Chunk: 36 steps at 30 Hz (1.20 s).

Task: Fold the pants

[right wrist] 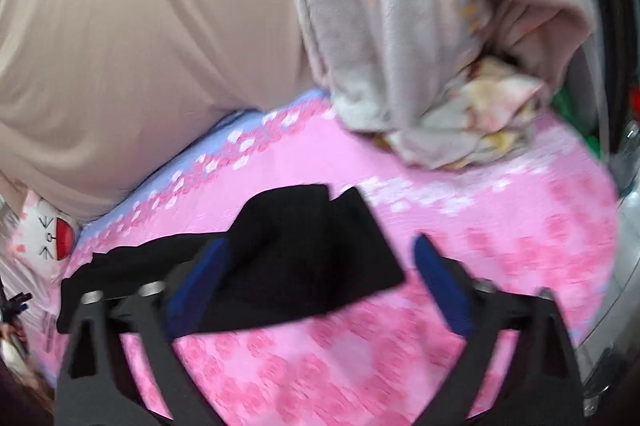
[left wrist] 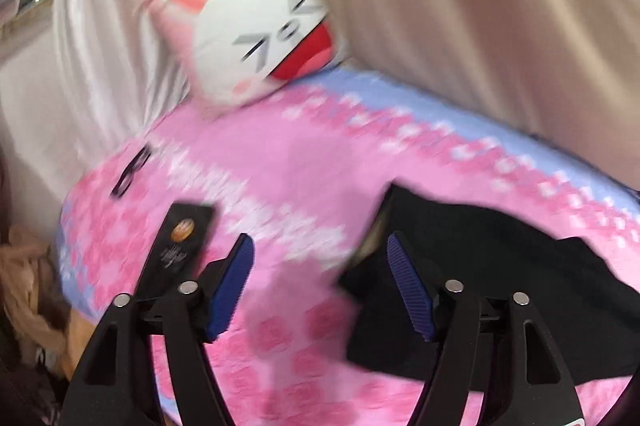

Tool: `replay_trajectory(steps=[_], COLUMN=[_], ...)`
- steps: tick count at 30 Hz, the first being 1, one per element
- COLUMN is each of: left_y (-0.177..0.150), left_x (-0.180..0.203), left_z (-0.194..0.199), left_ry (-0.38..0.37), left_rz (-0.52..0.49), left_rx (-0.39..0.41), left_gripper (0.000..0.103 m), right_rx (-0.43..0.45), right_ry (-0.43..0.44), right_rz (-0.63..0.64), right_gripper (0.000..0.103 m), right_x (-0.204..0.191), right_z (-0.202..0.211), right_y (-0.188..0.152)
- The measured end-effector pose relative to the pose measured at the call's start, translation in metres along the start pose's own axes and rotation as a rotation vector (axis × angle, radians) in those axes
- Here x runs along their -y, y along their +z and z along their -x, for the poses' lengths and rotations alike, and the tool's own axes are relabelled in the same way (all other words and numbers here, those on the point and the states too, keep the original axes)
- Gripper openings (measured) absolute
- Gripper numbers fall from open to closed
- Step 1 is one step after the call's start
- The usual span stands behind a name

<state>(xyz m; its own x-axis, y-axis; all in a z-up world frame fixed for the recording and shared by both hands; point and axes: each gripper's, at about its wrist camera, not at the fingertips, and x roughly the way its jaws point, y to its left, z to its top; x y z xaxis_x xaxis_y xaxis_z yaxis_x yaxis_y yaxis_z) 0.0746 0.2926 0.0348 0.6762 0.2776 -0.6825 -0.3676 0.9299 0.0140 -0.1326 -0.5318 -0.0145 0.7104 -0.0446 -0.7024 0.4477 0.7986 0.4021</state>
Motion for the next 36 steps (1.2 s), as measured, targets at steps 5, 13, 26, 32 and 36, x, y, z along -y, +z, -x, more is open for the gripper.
replay_trajectory(steps=[5,13,26,32,36], left_y=[-0.012,-0.062,-0.048,-0.057,-0.064], left_x=[0.087,0.142,0.201,0.221,0.214], left_z=[-0.004,-0.027,-0.034,-0.026,-0.021], left_ry=[-0.244,-0.302,-0.402,-0.468,-0.449], left_rz=[-0.085,-0.204,-0.228,-0.227,-0.247], left_rx=[-0.063,-0.204,-0.229,-0.258,-0.259], left_gripper=[0.077,0.077,0.077,0.077,0.077], right_rx=[-0.154,0.192,-0.053,-0.156,0.139], right_ry=[-0.117,-0.445,-0.146,-0.206,-0.235], right_rz=[0.176,0.847,0.091,0.249,0.75], right_gripper=[0.023,0.086,0.092,0.014,0.015], right_x=[-0.035,-0.094,-0.005,-0.048,-0.136], right_z=[-0.091,-0.007,-0.003,-0.08,0.006], right_y=[0.029,-0.02,0.024,0.042,0.003])
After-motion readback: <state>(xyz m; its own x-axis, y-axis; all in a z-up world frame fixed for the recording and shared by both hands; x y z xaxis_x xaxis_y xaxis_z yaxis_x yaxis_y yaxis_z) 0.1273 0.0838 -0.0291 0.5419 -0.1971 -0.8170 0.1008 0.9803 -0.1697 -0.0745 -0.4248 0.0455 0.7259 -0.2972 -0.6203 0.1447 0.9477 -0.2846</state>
